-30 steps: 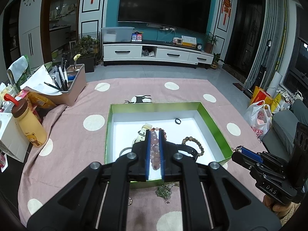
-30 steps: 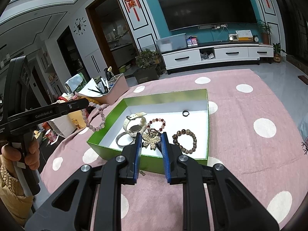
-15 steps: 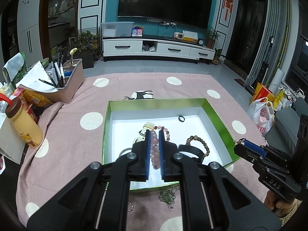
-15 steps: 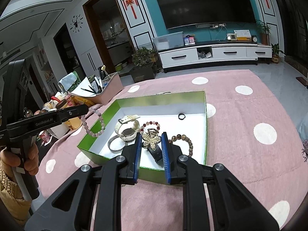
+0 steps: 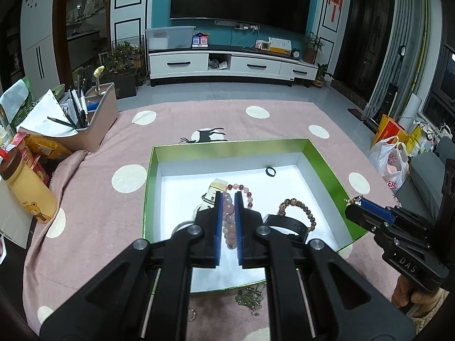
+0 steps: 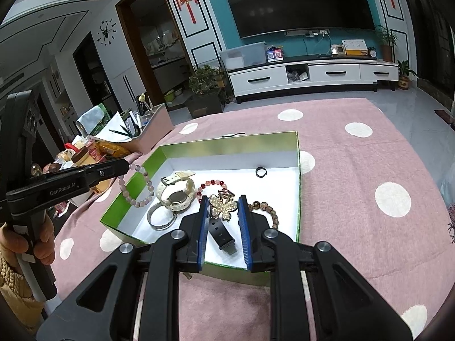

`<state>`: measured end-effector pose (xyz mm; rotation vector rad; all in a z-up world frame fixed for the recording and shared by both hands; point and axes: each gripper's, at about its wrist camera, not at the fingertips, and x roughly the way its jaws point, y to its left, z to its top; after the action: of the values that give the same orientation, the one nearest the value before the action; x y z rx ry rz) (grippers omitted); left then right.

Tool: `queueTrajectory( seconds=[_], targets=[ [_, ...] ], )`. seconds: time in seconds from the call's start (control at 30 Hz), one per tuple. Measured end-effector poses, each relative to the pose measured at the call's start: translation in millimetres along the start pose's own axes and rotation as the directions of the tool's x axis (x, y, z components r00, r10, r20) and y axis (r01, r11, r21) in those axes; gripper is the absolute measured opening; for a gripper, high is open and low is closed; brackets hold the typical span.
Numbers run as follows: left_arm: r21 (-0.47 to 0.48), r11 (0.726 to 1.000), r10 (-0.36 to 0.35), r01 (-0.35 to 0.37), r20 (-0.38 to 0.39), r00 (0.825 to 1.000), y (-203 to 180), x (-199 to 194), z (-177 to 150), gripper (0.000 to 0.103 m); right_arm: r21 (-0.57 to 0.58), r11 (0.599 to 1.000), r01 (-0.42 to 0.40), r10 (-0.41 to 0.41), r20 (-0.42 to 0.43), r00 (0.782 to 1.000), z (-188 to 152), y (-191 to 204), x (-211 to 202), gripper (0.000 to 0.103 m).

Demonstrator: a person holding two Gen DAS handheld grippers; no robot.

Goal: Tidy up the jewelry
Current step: 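Carry the pink bracelet and gold brooch over the green box, then open both tools to drop the bracelet and brooch into the box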

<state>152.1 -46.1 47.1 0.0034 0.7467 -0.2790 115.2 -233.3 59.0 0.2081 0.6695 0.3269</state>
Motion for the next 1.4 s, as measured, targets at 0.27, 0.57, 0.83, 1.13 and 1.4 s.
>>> queueTrajectory(
  seconds=[0.27,0.57,0.83,1.13,1.4],
  targets=[
    [0.008,1.0,-0.003,0.003,-0.043,0.999,0,21,0,0.007,0.002,1.0,0.02,-0.019,-0.023,1.0,4,-7,12,0.02],
    [0.012,0.999,-0.035,0.037,-0.102,0.994,0,46,-6,0.007,0.008,0.999,0.039,-0.038,-0.074,0.996,6,-15,32,0.02],
    [0.037,0.998,-0.035,0.041,-0.147,0.988,-8,65,-12,0.007,-0.002,0.998,0.063,-0.063,-0.116,0.991,5,-17,49,0.02],
    [0.052,0.998,-0.02,0.03,-0.171,0.985,-11,74,-19,0.008,0.004,0.997,0.078,-0.077,-0.125,0.989,5,-17,54,0.021],
    [0.052,0.998,-0.017,0.027,-0.174,0.985,-12,73,-20,0.008,0.021,0.996,0.085,-0.082,-0.123,0.989,5,-19,51,0.022]
  ],
)
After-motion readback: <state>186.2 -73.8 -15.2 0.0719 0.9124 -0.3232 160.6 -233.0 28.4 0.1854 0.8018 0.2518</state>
